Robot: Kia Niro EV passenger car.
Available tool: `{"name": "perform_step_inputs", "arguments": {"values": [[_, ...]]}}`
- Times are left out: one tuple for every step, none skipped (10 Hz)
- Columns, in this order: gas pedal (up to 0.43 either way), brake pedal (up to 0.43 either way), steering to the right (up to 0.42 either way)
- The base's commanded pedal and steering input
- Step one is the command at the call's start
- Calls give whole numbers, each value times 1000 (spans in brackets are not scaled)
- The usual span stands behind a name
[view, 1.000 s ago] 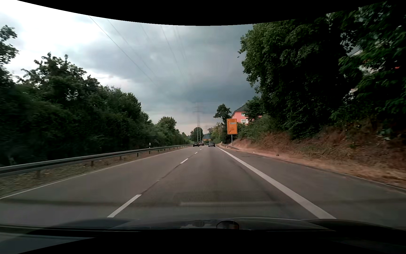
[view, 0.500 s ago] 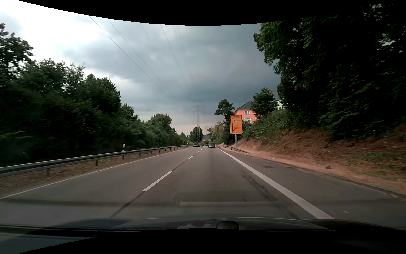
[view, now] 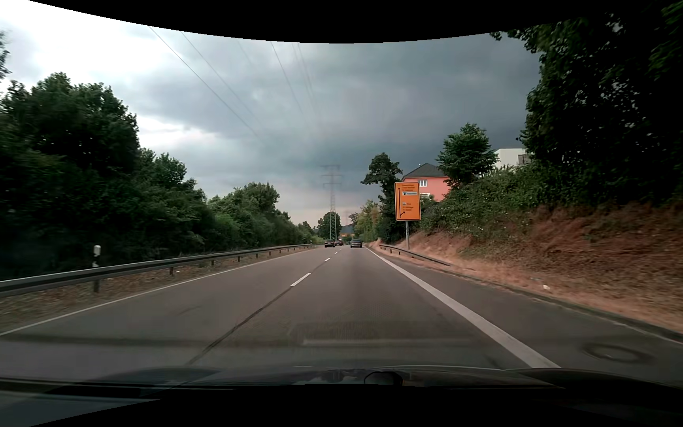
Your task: Follow the waypoints while adhering to traffic rules and regulations
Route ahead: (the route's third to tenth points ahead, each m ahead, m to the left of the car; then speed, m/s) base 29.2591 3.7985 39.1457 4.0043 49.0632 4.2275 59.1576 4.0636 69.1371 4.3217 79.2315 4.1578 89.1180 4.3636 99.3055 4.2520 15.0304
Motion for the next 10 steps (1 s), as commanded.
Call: {"name": "perform_step_inputs", "arguments": {"values": [[138,0,-2],[138,0,-2],[138,0,-2],[138,0,-2],[130,0,-2],[130,0,-2],[130,0,-2],[118,0,-2],[110,0,-2],[98,0,-2]]}}
